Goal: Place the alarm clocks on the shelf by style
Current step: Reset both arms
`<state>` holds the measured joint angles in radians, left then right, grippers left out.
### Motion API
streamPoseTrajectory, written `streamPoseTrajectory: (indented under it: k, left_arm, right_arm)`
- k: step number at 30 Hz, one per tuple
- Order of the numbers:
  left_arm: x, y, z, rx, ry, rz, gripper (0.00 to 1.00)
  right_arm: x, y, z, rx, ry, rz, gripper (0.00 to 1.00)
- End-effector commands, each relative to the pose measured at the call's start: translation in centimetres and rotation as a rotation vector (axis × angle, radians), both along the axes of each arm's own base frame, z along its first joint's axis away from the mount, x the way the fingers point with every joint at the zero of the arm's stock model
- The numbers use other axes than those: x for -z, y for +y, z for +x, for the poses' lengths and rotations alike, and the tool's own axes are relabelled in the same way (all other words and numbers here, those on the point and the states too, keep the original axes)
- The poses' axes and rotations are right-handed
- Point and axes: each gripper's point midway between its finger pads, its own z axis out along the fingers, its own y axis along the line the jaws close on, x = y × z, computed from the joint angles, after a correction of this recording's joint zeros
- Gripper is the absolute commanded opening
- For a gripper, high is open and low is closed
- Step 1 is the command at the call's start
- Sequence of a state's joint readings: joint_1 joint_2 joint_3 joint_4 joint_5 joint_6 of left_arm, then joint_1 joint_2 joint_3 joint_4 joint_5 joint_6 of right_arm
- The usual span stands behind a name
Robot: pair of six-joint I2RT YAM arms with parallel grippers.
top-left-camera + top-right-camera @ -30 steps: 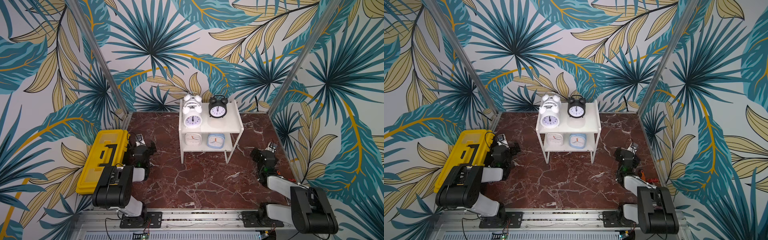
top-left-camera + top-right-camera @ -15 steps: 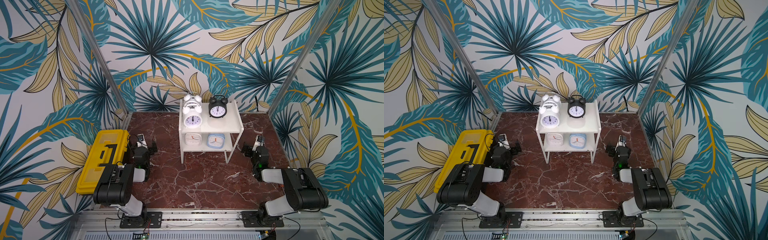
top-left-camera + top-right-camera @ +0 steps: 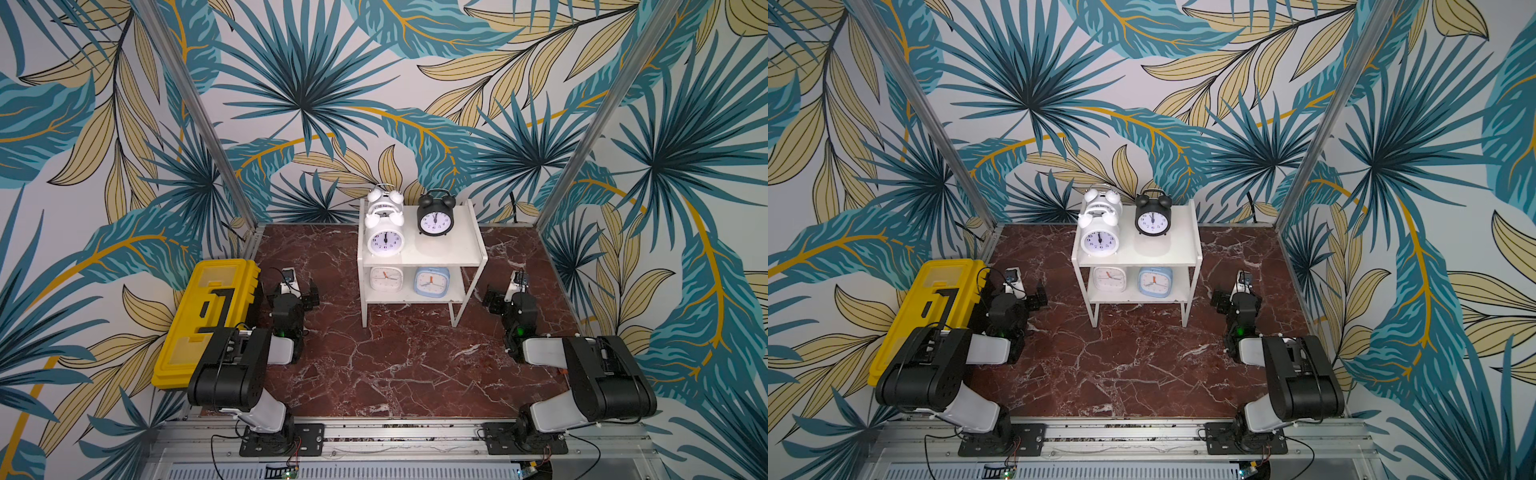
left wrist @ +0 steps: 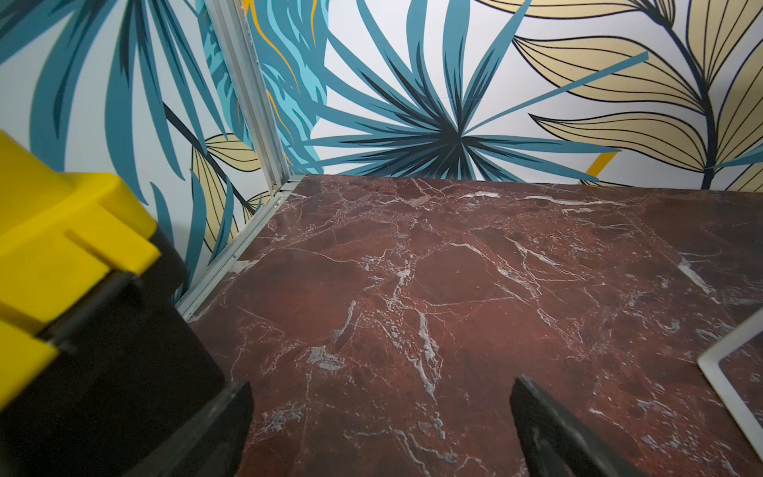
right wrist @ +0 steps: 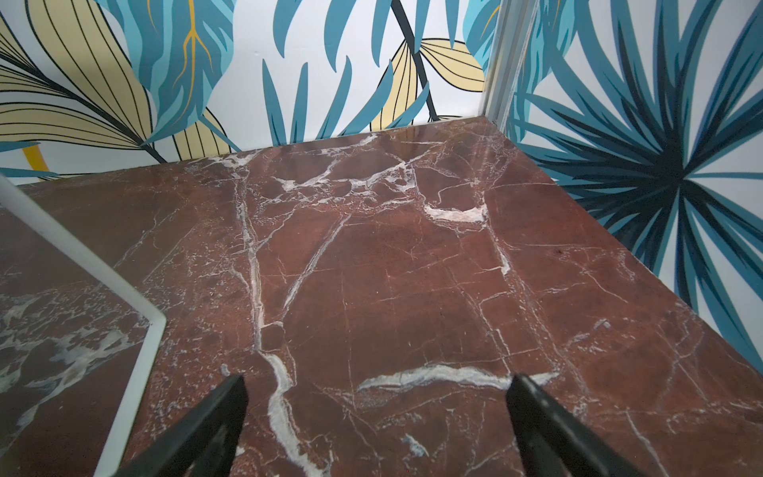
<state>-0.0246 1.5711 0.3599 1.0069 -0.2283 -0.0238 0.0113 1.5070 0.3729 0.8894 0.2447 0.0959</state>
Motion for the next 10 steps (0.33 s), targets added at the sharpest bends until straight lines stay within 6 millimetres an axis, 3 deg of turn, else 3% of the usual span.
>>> streamPoseTrajectory:
  k: [1,10]
  left_arm:
    - [0.01,0.00,-0.13,0.000,-0.008,0.011,1.00]
    - [-0.04,0.01,-0.09,0.001,-0.008,0.010,1.00]
  right_arm:
    - [-0.74,0.28,0.26,-0.012,-0.017,-0.014,0.99]
    - [-0.68,0.70,0.49,-0.029,-0.007,-0.025,1.00]
